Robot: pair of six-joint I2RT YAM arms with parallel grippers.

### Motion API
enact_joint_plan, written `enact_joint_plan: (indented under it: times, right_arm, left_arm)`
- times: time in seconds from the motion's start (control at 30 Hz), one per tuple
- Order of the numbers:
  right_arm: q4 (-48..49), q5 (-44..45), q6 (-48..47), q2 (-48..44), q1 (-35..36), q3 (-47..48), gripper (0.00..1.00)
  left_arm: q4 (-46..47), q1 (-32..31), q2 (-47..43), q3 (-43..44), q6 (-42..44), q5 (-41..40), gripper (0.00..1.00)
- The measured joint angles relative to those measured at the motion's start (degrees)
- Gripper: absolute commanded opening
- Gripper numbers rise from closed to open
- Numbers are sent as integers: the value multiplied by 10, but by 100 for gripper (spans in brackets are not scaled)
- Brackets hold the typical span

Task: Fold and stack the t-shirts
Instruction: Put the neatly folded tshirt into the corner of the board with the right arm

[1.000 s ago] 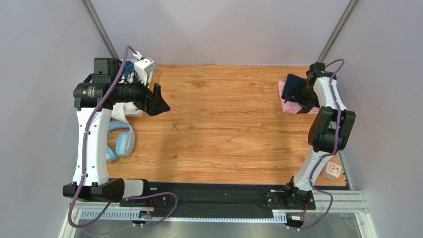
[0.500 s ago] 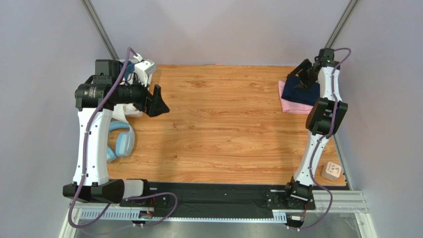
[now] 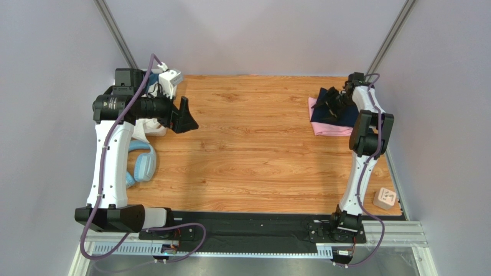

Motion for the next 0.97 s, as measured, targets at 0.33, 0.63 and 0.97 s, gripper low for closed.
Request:
enact_joint_plan:
  times: [0.33, 0.63, 0.97]
  right_arm:
    - [-45, 92, -50, -113, 45, 30, 100]
    - [52, 110, -107, -537, 216, -188, 100]
    - [78, 119, -107, -613, 312, -410, 100]
  left_arm:
    - [41, 13, -6, -27, -34, -63, 100]
    - [77, 13, -25, -31, -64, -103, 100]
    - [113, 14, -92, -144, -72, -124, 100]
